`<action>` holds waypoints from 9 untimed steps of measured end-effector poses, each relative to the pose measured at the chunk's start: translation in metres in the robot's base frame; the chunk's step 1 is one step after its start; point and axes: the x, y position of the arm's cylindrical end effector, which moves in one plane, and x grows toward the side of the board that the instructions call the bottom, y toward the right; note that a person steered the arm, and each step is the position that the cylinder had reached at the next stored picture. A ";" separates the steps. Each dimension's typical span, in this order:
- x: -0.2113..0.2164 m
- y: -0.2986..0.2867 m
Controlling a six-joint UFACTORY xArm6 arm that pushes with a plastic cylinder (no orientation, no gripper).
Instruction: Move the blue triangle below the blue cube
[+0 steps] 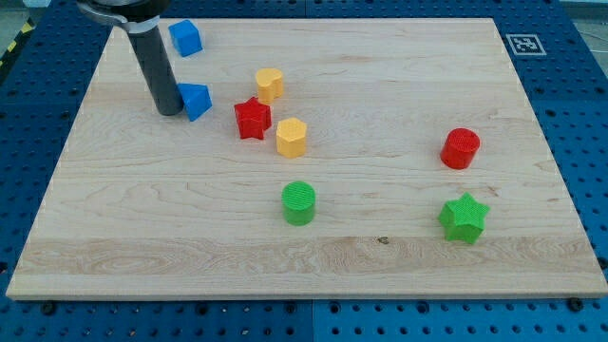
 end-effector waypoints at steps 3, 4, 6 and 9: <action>0.038 0.056; 0.032 0.057; 0.006 0.054; -0.004 0.010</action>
